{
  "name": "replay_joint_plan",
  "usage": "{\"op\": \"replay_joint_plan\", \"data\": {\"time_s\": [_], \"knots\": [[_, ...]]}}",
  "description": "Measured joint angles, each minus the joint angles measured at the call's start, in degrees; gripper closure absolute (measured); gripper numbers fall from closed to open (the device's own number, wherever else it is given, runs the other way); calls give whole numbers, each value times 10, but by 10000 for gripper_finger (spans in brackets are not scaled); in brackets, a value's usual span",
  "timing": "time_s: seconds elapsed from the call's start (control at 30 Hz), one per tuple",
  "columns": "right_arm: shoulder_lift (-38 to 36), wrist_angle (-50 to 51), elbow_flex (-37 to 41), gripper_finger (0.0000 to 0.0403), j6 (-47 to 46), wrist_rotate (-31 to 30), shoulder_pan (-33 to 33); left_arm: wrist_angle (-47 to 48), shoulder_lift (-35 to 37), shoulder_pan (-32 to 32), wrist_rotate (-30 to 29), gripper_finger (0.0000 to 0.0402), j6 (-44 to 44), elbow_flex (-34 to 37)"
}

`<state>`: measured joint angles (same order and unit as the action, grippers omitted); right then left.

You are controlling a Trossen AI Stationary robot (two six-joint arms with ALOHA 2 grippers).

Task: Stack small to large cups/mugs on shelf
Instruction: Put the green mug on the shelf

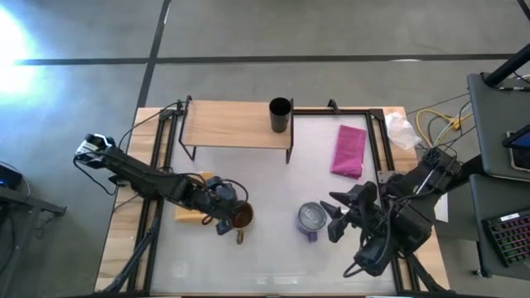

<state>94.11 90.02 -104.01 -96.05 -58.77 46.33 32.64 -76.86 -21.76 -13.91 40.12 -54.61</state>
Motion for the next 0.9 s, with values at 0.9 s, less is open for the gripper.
{"op": "replay_joint_plan", "data": {"time_s": [0.9], "knots": [[-48, 0, 107, 220, -91, 2, 3, 39, 10, 19, -26, 292, -17, -2]]}}
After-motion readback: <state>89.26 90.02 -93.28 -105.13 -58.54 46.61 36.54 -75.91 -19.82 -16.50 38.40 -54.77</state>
